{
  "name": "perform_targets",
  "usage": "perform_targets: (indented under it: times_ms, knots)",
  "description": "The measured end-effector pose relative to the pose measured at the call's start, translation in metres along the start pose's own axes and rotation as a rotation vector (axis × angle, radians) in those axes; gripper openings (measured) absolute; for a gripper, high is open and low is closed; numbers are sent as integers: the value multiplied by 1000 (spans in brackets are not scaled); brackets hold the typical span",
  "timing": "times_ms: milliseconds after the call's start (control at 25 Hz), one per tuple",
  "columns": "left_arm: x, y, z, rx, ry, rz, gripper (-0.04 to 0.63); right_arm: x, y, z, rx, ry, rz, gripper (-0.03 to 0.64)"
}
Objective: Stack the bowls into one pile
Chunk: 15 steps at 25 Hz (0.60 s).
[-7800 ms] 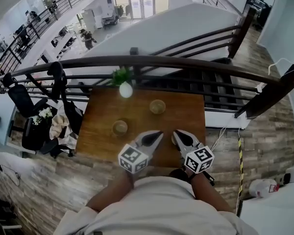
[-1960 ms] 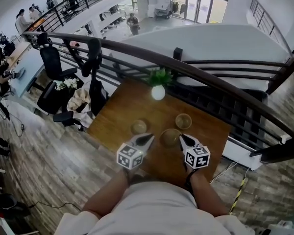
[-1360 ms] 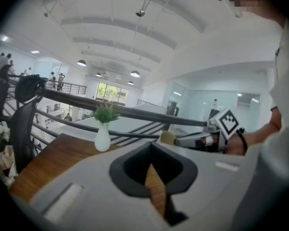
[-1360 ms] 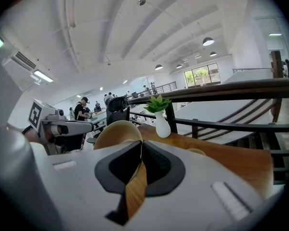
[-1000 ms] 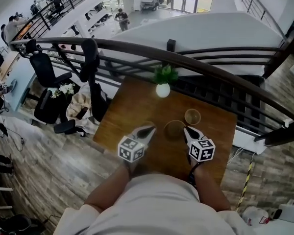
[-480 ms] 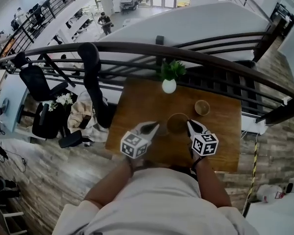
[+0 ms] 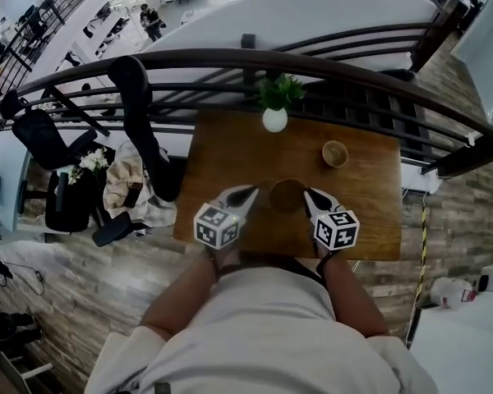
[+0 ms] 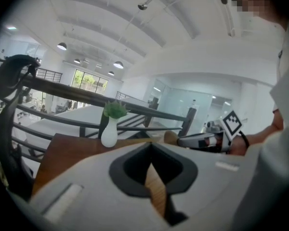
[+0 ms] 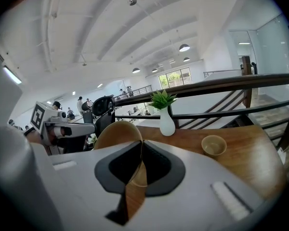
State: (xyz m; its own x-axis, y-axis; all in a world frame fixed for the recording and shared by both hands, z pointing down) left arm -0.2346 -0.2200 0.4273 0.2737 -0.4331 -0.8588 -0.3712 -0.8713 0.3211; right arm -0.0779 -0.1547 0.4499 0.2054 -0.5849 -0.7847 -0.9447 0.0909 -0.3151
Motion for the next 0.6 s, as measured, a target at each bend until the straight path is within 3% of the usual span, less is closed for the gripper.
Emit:
perform_targets:
  times_ms: [600]
  knots:
    - [-14, 48, -25, 28, 44, 57, 5, -1, -23, -72, 56, 113, 27, 21]
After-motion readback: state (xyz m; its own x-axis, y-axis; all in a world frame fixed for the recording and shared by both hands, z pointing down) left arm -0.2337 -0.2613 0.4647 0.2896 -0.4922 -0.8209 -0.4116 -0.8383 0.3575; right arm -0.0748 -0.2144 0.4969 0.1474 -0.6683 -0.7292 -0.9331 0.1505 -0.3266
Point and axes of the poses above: the fingertips, and each gripper's own axes: z backward along the fingers, y to its left, x out of its top, the point moved 3 cm from there along z, backward along the fingers, and after that the axes turned 5 degrees about y, right-handed, at the moved point
